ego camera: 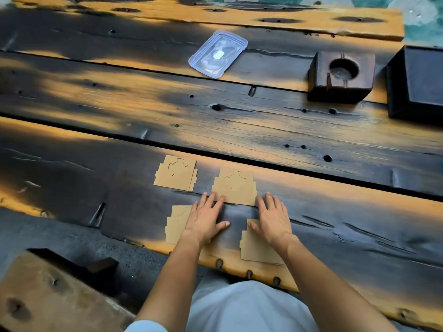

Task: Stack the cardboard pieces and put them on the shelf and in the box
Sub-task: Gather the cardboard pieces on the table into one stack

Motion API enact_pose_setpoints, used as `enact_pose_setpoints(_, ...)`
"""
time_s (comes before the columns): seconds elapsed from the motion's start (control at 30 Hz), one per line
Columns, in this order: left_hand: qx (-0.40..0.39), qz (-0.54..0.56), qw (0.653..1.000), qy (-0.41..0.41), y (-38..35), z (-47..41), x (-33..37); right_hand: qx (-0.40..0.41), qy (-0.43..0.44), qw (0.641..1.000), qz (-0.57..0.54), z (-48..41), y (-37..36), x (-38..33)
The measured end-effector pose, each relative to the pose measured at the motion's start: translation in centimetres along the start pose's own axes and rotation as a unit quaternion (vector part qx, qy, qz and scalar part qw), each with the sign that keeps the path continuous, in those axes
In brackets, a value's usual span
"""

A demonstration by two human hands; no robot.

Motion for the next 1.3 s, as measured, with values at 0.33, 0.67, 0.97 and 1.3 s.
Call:
enact_pose_setpoints(0.33,-0.021,-0.03,0.999,-0.021,1.1,-4.9,-2.8,-0.022,-0.011,1.0,-0.009,-4.3,1.0,-1.4)
enact_pose_setpoints(0.67,-0.04,-0.054,0.997,-0.038,1.5,-8.3,-3.8,-0.062,-0.015,0.998,-0.008,-7.7,1.4,-2.2)
enact_pose_setpoints(0.97,-0.039,-0.058,0.996,-0.055,1.3,-9.2,-4.0,-0.057,-0.03,0.997,-0.038,-8.8,1.4,-2.2)
enact_pose_setpoints(1.3,-0.02,-0.057,0.996,-0.062,1.9,-9.1,-3.7,-0.037,-0.02,0.998,-0.037,-8.0,1.4,-3.4)
Point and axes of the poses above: each hand's wrist, its own z-axis away from the middle knuckle, its own y-axis out of the back of the hand, x = y × z, the point moved 1 cm from there along -z, towards the middle knuckle, and after that the axes turned 3 degrees about -z, right-handed, at the moved point
